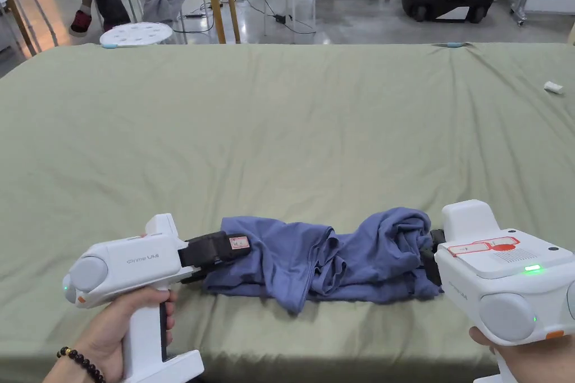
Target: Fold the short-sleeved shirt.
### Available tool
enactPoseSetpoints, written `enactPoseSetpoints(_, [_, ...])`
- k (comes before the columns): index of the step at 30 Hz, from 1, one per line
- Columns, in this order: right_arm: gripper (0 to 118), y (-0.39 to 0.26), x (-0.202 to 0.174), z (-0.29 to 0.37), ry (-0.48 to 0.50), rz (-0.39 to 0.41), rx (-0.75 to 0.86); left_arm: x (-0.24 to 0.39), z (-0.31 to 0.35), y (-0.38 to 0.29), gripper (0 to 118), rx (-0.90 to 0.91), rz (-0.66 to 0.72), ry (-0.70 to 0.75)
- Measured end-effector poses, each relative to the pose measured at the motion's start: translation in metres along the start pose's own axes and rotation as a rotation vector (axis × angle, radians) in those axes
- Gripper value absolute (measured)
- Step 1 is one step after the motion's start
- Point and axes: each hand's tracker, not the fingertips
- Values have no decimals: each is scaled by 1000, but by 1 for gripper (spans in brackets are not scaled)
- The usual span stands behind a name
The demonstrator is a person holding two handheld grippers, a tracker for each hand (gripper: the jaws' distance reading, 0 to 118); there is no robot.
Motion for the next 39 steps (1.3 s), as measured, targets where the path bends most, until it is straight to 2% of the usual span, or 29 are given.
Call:
enactPoseSetpoints(1, [0, 0, 1, 0, -3, 5, -2, -13, -8, 3, 43, 3, 3, 52])
enactPoseSetpoints(2, [0, -1, 2, -1, -4, 8, -5, -17, -11, 3, 39, -2, -6, 41])
enactPoseSetpoints(4, [0, -2, 3, -1, -6, 4, -7, -22, -10, 5, 22, 6, -9, 21])
enactPoseSetpoints(5, [0, -3, 3, -1, -7, 2, -9, -14, -8, 2, 19, 6, -9, 31])
enactPoseSetpoints(8, [0, -5, 2, -3, -6, -5, -17, -9, -6, 0, 18, -4, -70, 69])
enactPoseSetpoints(14, [0, -6, 1, -4, 1, -4, -22, 7, 20, 1, 14, 30, -89, 60])
enactPoseSetpoints(16, [0, -6, 1, -4, -4, -5, -21, 7, 33, -1, 14, 57, -118, 101])
enactPoseSetpoints(22, [0, -4, 3, -3, -8, -15, -11, -32, 90, 18, 14, 150, -21, 196])
enactPoseSetpoints(26, [0, -4, 0, -3, 0, -14, -7, -32, 97, 19, 14, 117, -52, 224])
enactPoseSetpoints(28, [0, -4, -2, -3, 5, -16, -6, -16, 94, 18, 14, 126, -68, 212])
enactPoseSetpoints(31, [0, -5, -5, -3, 12, -10, -8, 14, 90, 23, 14, 131, -112, 91])
enactPoseSetpoints(33, [0, -5, -5, -3, 13, -5, -9, 38, 83, 25, 14, 125, -162, 66])
enactPoseSetpoints(37, [0, -7, -3, -2, 9, -17, -9, 82, 51, 23, 14, 85, -181, -51])
enactPoseSetpoints(39, [0, -9, -1, 0, 6, -20, -9, 99, 28, 18, 14, 63, -199, -56])
